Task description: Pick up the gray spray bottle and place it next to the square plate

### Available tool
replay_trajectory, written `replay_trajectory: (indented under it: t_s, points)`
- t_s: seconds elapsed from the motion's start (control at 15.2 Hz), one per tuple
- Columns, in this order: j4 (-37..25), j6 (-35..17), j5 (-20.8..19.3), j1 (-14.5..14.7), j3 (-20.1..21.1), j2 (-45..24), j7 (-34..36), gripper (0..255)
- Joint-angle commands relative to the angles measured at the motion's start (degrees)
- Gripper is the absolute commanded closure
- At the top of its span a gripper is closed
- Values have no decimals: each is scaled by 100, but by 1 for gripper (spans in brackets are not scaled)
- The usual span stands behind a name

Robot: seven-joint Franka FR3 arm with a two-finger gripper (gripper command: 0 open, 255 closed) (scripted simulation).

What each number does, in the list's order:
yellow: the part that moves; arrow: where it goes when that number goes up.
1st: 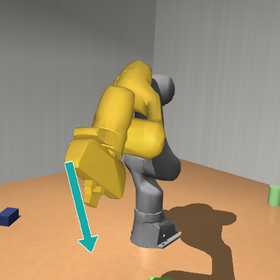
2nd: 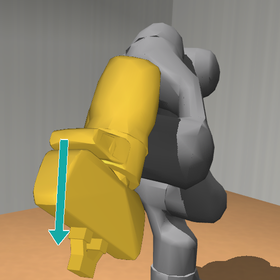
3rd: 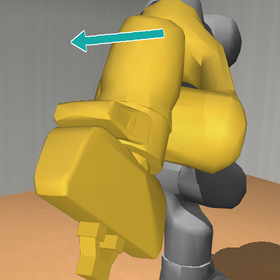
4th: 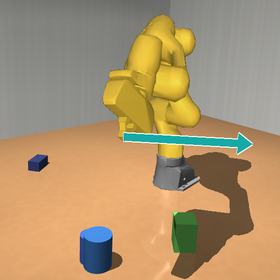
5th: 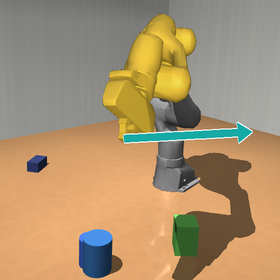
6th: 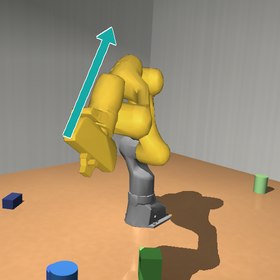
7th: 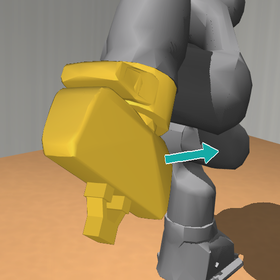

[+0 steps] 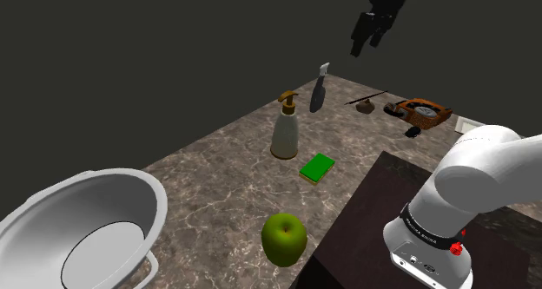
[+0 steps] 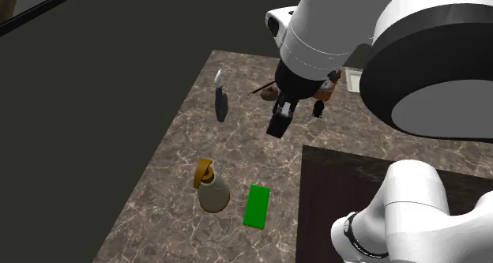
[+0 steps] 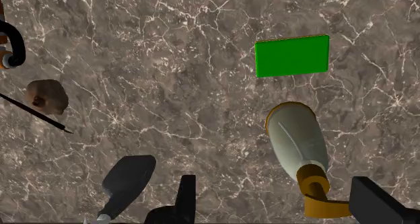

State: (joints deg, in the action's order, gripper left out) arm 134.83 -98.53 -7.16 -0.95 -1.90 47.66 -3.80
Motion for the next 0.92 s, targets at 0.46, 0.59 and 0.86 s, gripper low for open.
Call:
replay_trajectory:
  t_s: [0.46,0.59,0.86]
  points:
    - [-273,-1090,-169,-491,348,-1407,1361,0]
    - [-435,-1331,-256,-636,429,-1835,1756,0]
    - [-857,-1704,-479,-917,553,-2700,2551,0]
